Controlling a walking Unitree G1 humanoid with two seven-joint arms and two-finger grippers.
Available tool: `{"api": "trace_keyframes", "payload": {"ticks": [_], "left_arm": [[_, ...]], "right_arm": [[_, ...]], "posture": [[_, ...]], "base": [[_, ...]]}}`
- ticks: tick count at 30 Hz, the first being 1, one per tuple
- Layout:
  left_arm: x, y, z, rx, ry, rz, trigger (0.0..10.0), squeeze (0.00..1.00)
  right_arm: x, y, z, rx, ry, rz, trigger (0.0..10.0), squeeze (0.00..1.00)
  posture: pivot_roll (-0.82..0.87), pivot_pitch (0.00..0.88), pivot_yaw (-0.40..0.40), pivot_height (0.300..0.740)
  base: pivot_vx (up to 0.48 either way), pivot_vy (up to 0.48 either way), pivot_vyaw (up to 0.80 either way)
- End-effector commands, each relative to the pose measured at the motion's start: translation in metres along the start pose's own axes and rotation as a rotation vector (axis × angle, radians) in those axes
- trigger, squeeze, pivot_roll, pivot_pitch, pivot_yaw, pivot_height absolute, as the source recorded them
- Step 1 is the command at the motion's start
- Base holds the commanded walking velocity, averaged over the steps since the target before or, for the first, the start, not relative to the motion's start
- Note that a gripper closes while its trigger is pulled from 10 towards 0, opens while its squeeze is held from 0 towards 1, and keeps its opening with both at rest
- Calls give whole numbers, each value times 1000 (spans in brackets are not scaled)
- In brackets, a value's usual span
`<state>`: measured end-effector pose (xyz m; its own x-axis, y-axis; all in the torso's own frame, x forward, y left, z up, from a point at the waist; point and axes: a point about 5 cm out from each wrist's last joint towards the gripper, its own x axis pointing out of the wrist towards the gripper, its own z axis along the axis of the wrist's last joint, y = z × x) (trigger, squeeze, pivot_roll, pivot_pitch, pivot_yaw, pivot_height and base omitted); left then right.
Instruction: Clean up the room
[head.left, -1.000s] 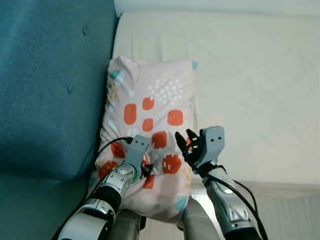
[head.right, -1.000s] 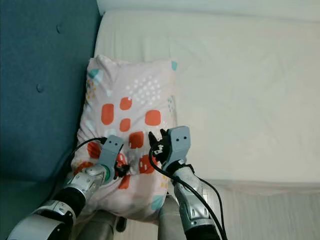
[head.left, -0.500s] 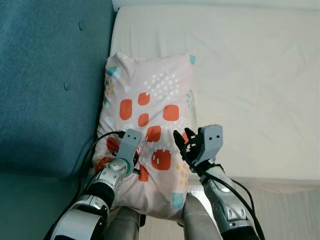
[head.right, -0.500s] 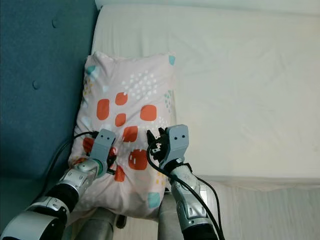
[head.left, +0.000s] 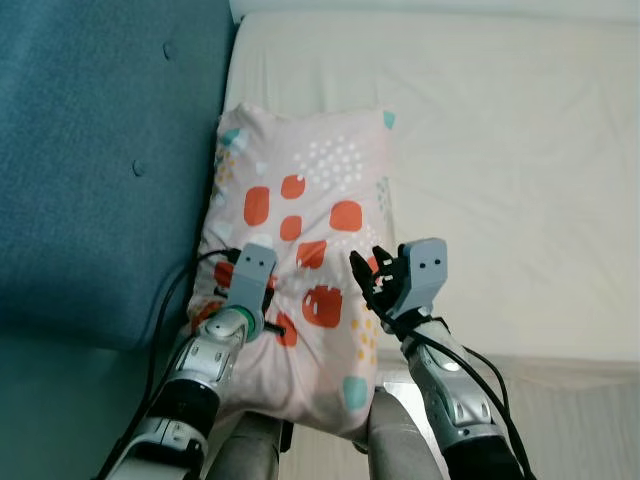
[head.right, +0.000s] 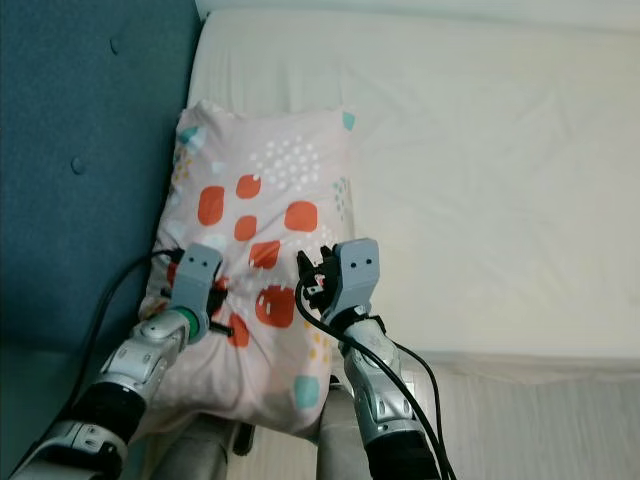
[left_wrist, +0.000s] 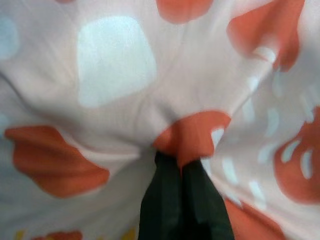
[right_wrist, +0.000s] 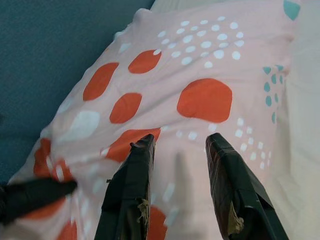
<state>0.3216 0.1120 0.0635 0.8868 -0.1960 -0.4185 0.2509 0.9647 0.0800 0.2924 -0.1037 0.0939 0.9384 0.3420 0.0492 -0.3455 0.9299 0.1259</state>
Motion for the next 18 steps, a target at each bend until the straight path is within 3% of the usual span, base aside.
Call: {"api": "trace_keyframes", "payload": {"ticks": [1, 4, 9, 10, 11, 13, 18], "left_arm": [[-4, -4, 20, -39, -111, 8, 0, 0], [-10, -15, 63, -111, -292, -10, 0, 0], [-12, -18, 80, -143, -357, -14, 0, 0], [-13, -18, 91, -163, -392, -4, 0, 0], [-15, -18, 114, -201, -467, 15, 0, 0], [-15, -18, 114, -201, -467, 15, 0, 0], [-18, -18, 155, -254, -583, 59, 0, 0]], "right_arm": [[-3, -1, -9, 7, 30, -11, 10000, 0], [-1, -2, -8, 1, 27, -8, 10000, 0], [-1, -2, -8, 0, 25, -3, 10000, 0], [0, -1, -8, 0, 25, 3, 10000, 0], [0, 3, -9, 11, 30, 39, 10000, 0], [0, 3, -9, 11, 30, 39, 10000, 0], [-6, 23, -22, 23, 106, 197, 10000, 0]], "posture": [[-47, 252, 67, 740], [-50, 240, 64, 740], [-56, 228, 64, 740], [-61, 221, 64, 740], [-64, 211, 62, 740], [-64, 211, 62, 740], [-70, 203, 60, 740]], "base": [[0, 0, 0], [0, 0, 0], [0, 0, 0], [0, 0, 0], [0, 0, 0], [0, 0, 0], [0, 0, 0]]}}
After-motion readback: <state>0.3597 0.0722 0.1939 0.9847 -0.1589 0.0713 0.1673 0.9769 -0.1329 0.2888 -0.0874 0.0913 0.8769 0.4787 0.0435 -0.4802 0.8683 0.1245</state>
